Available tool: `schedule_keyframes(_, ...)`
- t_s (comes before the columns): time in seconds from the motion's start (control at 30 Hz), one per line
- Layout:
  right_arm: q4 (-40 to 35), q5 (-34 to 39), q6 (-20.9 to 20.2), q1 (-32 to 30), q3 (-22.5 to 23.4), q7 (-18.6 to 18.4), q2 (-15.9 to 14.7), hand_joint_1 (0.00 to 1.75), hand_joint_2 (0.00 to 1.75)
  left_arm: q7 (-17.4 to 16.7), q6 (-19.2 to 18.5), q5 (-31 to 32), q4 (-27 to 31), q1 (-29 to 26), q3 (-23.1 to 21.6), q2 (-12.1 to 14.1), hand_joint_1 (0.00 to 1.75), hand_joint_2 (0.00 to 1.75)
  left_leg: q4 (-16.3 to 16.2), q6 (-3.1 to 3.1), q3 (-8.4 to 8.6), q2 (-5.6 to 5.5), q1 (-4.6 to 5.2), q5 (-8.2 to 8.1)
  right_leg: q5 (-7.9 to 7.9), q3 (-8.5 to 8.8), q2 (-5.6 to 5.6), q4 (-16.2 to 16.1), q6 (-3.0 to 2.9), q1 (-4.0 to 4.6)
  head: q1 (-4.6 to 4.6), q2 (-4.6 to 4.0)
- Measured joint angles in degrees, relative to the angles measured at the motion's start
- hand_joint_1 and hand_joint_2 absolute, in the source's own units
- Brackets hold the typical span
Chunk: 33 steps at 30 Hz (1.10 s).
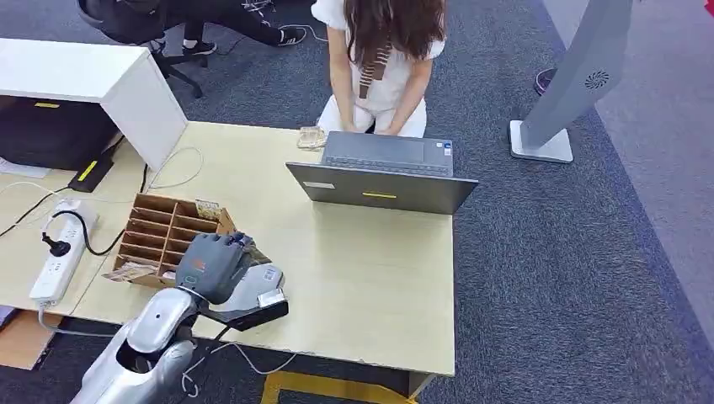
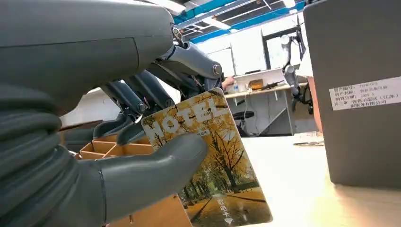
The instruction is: Pass the card to the sensor for recognition and then transmit it.
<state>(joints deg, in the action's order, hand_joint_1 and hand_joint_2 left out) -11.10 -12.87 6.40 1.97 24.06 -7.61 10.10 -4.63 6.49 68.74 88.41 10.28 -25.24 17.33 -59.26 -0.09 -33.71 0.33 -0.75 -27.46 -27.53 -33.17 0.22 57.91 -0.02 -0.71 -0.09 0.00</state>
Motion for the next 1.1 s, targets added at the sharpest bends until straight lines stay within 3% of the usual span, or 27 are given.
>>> schedule_keyframes(0.47,0.0,-1.2,0.0,0.0,0.4,-0.6,0.1,0.0,1.75,-0.9,-4.0,-0.9,-4.5,-0.3,-2.3,0.4,1.75,1.75,0.0,0.0,0.0,0.0,0.0,0.0,0.0,0.0,0.0,0.0,0.0,0.0,0.02,0.0)
schedule_keyframes(0.63,0.0,-1.4,-0.1,0.1,0.5,-0.6,0.2,0.0,1.75,-2.1,-7.2,-1.0,-6.1,1.2,-3.4,0.4,1.75,1.75,0.0,0.0,0.03,-0.02,0.0,0.0,0.0,0.04,-0.02,0.0,0.0,0.0,0.02,0.0)
schedule_keyframes(1.1,0.0,-2.3,-0.2,0.1,1.0,-0.5,0.2,0.0,1.75,-3.4,-8.1,-2.4,-8.4,3.1,-4.2,0.5,1.75,1.75,0.0,-0.01,0.07,-0.01,0.0,0.01,0.0,0.07,-0.02,0.0,0.0,0.0,0.02,0.0)
